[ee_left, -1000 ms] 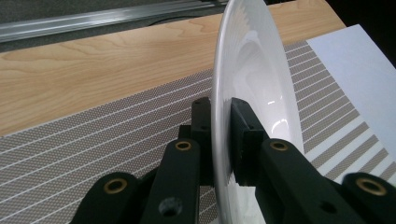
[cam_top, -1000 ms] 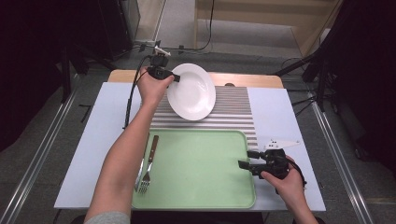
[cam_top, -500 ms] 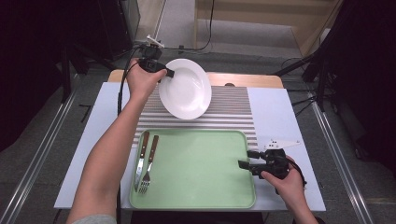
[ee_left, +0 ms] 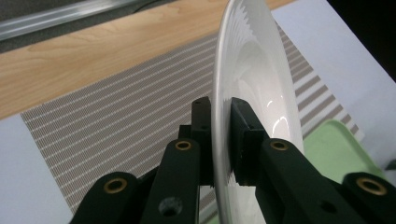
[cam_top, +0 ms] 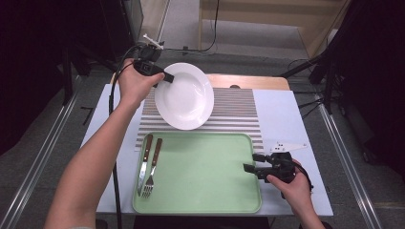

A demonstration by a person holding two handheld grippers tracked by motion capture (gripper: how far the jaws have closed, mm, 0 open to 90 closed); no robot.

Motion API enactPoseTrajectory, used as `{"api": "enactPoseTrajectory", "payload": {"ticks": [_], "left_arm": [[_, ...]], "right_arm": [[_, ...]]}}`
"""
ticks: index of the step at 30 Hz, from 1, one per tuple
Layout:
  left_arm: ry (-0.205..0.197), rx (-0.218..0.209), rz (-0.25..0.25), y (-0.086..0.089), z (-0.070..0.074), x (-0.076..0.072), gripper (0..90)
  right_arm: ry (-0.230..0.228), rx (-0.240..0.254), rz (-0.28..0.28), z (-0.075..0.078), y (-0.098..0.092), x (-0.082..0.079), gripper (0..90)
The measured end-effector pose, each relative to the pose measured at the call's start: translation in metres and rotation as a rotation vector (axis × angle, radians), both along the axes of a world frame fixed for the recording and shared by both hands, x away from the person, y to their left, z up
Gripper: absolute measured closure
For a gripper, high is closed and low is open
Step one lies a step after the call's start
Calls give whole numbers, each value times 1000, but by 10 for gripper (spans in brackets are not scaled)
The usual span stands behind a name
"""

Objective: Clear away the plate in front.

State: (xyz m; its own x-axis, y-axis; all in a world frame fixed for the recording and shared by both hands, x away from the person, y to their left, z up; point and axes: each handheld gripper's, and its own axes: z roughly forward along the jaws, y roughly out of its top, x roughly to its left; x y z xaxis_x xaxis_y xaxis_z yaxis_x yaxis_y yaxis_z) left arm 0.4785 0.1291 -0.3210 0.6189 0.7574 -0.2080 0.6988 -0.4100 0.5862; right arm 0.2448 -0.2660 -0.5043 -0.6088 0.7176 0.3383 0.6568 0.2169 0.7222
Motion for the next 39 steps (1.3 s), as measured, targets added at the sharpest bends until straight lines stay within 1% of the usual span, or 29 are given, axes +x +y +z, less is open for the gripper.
{"api": "enactPoseTrajectory", "payload": {"ticks": [2,6,7,11,14,15,16,19,20,21,23,28,35,36,37,39], "left_arm": [[3,4,-8,1,2,-4,807],[16,-14,-19,3,4,-11,807],[21,-13,-26,3,4,-12,807],[17,-2,-39,0,5,-19,807],[50,-25,-66,-3,2,-22,807],[52,-31,-71,-4,1,-24,807],[53,-24,-81,-5,0,-26,807],[36,-7,-97,-9,-1,-33,806],[39,-4,-105,-9,-1,-35,807],[47,-15,-109,-9,-2,-37,807],[53,-20,-115,-8,-2,-40,807],[60,4,-141,-10,0,-49,806],[70,13,-168,-13,-3,-58,806],[79,16,-175,-14,-4,-59,806],[79,15,-176,-15,-5,-60,806],[96,20,-197,-17,-7,-62,806]], "right_arm": [[-3,0,0,0,0,0,327],[-4,3,-3,0,-1,0,327],[-3,4,-3,1,-1,0,327],[-6,6,-8,1,-1,0,327],[-7,4,-7,1,-2,-1,327],[-7,5,-7,1,-2,-1,327],[-8,5,-8,1,-2,-1,327],[-7,6,-9,2,-2,-2,327],[-7,6,-11,2,-3,-2,327],[-8,5,-10,2,-3,-1,327],[-8,5,-9,1,-2,-1,327],[-8,2,-6,1,-1,-1,327],[-7,4,-2,1,1,-1,327],[-7,5,-2,1,1,-1,327],[-7,4,-2,1,1,-1,327],[-8,3,-2,1,1,-1,327]]}}
